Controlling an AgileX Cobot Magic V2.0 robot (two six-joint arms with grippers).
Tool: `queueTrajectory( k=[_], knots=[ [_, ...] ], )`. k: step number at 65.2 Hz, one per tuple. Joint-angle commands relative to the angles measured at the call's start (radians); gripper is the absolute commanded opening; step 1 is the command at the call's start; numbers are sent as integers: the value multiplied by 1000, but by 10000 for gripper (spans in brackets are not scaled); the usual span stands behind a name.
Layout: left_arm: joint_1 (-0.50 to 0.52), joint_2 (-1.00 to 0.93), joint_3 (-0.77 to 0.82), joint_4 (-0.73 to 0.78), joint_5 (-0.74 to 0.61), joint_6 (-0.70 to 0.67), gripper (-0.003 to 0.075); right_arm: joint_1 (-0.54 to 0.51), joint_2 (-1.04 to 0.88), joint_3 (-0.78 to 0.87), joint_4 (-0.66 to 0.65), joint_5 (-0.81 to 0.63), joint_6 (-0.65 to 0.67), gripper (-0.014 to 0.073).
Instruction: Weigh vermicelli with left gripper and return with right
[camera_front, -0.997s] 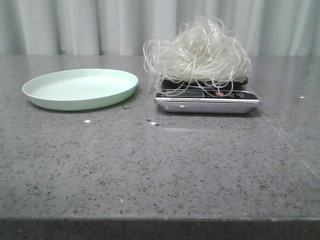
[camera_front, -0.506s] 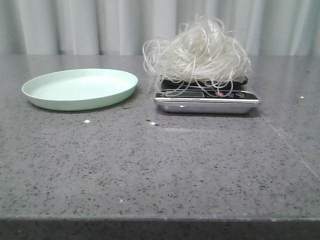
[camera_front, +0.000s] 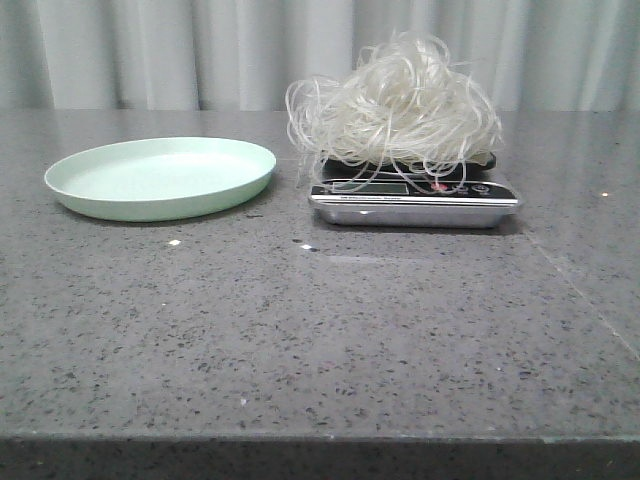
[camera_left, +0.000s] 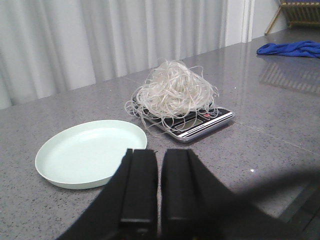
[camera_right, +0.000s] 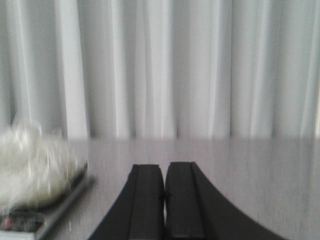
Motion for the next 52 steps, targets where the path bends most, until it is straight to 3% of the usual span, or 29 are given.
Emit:
queueTrajectory(
  k=[1,4,12,31,52],
  knots=[
    [2,11,-25,-12,-78,-2,145,-5,-16,-40,22,-191,30,187],
    [2,11,-25,-12,-78,-2,145,-5,-14,-79,27,-149,50,187],
    [2,11,-25,-12,-78,-2,145,-5,49,-280,19,133,74,187],
    [2,11,-25,-12,-78,-2,145,-5,445,-659,-5,551,74,187],
    [2,11,-25,-12,-78,-2,145,-2,598,-692,-5,548,74,195]
  ],
)
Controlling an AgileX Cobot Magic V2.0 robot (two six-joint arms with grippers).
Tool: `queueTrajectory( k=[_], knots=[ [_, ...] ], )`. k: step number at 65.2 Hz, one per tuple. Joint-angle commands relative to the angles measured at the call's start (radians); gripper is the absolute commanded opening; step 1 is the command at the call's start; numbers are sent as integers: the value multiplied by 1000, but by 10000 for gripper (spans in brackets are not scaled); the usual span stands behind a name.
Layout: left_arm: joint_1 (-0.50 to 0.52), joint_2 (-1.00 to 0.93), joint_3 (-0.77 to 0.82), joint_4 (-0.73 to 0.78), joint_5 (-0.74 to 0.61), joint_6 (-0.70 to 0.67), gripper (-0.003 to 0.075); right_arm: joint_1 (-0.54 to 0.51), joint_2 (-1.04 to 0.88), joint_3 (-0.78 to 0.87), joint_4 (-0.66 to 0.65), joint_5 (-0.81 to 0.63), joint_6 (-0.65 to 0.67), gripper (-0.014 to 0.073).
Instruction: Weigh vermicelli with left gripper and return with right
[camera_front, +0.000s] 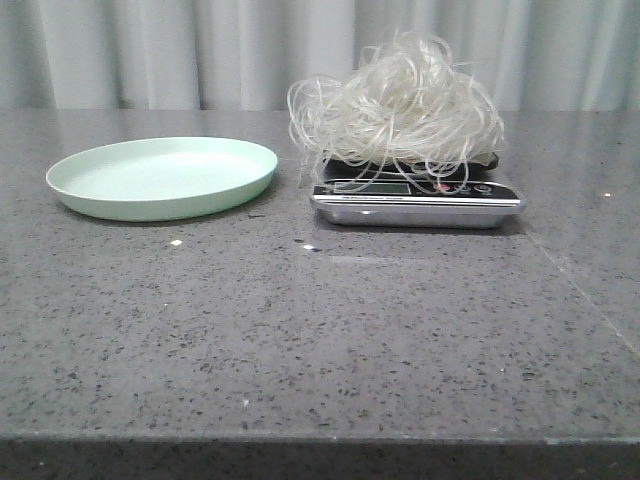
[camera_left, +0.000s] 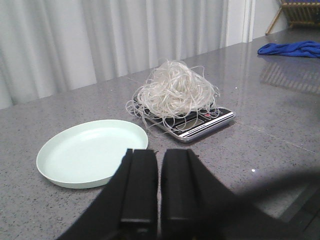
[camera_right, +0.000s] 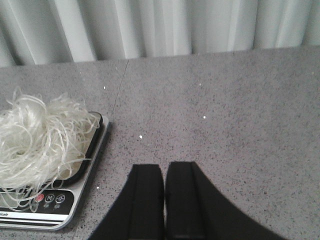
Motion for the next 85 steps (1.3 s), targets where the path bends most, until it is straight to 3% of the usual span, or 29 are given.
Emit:
queueTrajectory(
  k=[1,15,21,40,62,85],
  knots=[
    [2,11,-25,-12,-78,-2,145,0,25,-57,-9,-76,-2,200],
    [2,11,-25,-12,-78,-2,145,143,152,-217,-9,-13,-80,499],
    [2,11,-25,-12,-78,-2,145,216,243,-321,-9,36,-80,560],
    [2,11,-25,-12,-78,-2,145,391,595,-655,-26,192,-100,566],
    [2,11,-25,-12,-78,-2,145,393,921,-943,-26,380,-101,566],
    [2,11,-25,-12,-78,-2,145,393,1139,-1033,-26,477,-101,566]
  ],
)
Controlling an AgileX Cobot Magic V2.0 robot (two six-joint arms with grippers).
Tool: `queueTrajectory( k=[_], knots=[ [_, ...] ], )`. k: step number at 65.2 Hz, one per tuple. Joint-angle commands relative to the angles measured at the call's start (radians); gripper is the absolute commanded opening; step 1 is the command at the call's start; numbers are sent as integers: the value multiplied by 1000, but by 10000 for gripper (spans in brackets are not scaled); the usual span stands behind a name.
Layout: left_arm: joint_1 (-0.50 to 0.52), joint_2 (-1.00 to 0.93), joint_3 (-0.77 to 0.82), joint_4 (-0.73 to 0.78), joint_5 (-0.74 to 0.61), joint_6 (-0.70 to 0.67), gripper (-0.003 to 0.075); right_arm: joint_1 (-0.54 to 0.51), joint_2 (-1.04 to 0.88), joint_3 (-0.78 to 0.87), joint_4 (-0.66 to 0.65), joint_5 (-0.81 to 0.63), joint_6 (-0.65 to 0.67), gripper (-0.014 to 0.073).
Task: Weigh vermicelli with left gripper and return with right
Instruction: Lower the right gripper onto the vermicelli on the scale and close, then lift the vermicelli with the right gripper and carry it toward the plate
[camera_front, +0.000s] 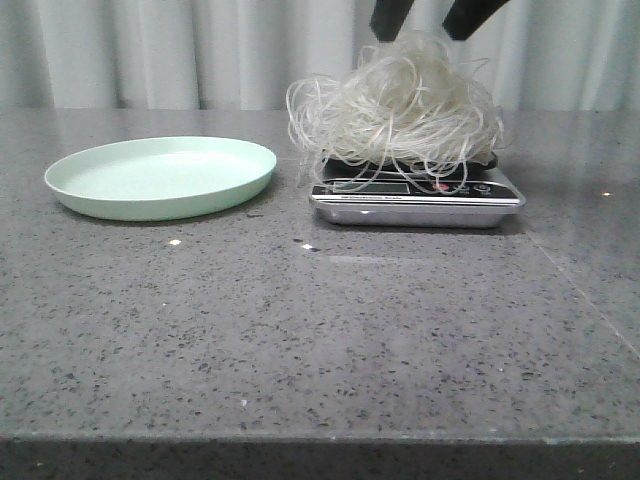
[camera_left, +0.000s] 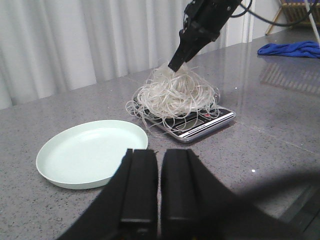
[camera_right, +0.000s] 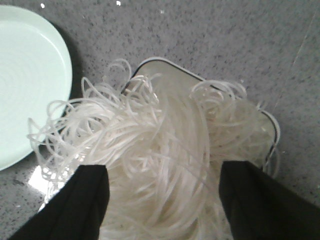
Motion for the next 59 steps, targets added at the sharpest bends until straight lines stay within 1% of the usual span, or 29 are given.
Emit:
queueTrajectory(
  k=[1,14,18,19,20,22,23,24,25,26,27,28,30,32,34,48,54,59],
  knots=[
    [2,13,-25,-12,-78,-2,145,-3,6,-38,-11,2,-12,566],
    [2,13,-25,-12,-78,-2,145,-2,73,-40,-11,69,-13,562],
    [2,13,-25,-12,-78,-2,145,-2,86,-50,-5,85,-13,537],
    [2,13,-25,-12,-78,-2,145,-2,90,-55,-1,92,-13,496],
    [2,13,-25,-12,-78,-2,145,-2,90,-55,-1,92,-13,496],
    [2,13,-25,-12,-78,-2,145,-2,95,-65,6,102,-13,430],
    [2,13,-25,-12,-78,-2,145,-2,98,-72,10,108,-13,379],
    [2,13,-25,-12,-78,-2,145,-2,98,-78,12,112,-13,360],
    [2,13,-25,-12,-78,-2,145,-2,98,-83,15,115,-13,323],
    [2,13,-25,-12,-78,-2,145,-2,98,-90,17,117,-13,264],
    [2,13,-25,-12,-78,-2,145,-2,98,-92,19,117,-13,244],
    [2,13,-25,-12,-78,-2,145,-2,98,-101,24,118,-13,186],
    [2,13,-25,-12,-78,-2,145,-2,98,-122,33,127,-13,120],
    [2,13,-25,-12,-78,-2,145,-2,98,-144,37,140,-13,153],
    [2,13,-25,-12,-78,-2,145,-2,98,-173,37,156,-13,169],
    [2,13,-25,-12,-78,-2,145,10,97,-390,45,261,-13,166],
    [2,13,-25,-12,-78,-2,145,36,97,-479,67,263,-13,166],
    [2,13,-25,-12,-78,-2,145,67,97,-520,75,246,-13,167]
  ],
)
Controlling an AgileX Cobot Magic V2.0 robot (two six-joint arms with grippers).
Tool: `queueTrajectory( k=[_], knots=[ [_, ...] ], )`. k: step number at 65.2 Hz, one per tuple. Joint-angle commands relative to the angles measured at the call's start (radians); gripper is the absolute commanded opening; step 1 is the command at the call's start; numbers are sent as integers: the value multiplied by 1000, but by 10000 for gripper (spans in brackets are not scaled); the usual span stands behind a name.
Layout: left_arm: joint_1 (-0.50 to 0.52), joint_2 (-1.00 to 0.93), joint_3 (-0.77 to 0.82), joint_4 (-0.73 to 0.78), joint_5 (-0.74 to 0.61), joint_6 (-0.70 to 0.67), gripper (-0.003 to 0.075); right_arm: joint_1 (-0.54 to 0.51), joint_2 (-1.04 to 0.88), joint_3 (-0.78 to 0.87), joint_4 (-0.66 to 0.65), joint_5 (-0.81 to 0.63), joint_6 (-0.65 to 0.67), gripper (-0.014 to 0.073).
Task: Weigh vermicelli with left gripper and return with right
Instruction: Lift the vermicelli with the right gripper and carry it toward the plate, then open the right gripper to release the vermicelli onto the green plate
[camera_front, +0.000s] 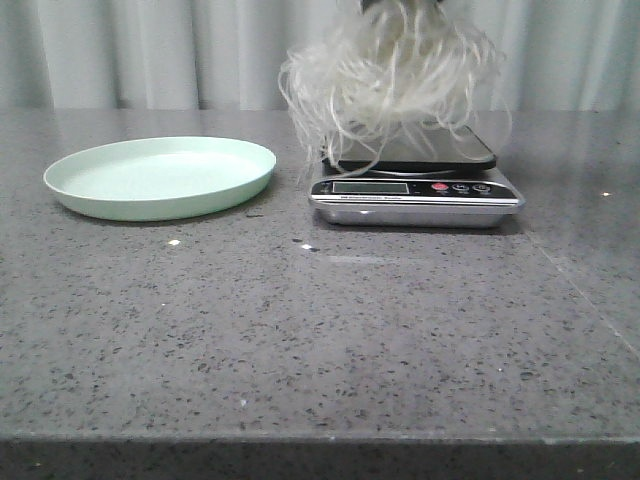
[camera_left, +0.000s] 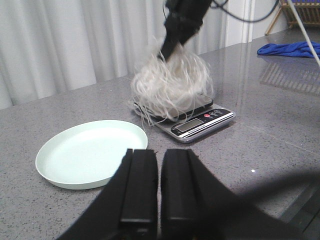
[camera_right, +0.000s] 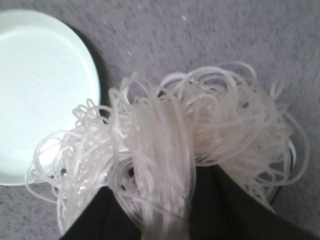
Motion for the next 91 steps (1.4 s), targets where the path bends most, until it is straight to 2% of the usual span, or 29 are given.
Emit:
queueTrajectory(
  k=[1,14,22,32,38,43,53,59,76,91],
  knots=[
    [2,13,-25,-12,-78,-2,145,48,-62,-96,38,-57,-11,167],
    [2,13,-25,-12,-78,-2,145,163,-43,-110,41,-157,-11,167],
    [2,13,-25,-12,-78,-2,145,215,10,-110,88,-229,-10,167],
    [2,13,-25,-12,-78,-2,145,230,105,-110,178,-272,-10,169],
    [2,13,-25,-12,-78,-2,145,230,157,-110,181,-261,-10,175],
    [2,13,-25,-12,-78,-2,145,230,191,-110,181,-241,-10,246],
    [2,13,-25,-12,-78,-2,145,230,200,-110,177,-244,-10,505],
    [2,13,-25,-12,-78,-2,145,224,177,-113,159,-250,-11,607],
    [2,13,-25,-12,-78,-2,145,168,55,-113,58,-191,-11,609],
    [2,13,-25,-12,-78,-2,145,50,-95,-110,14,-80,-11,609]
  ],
)
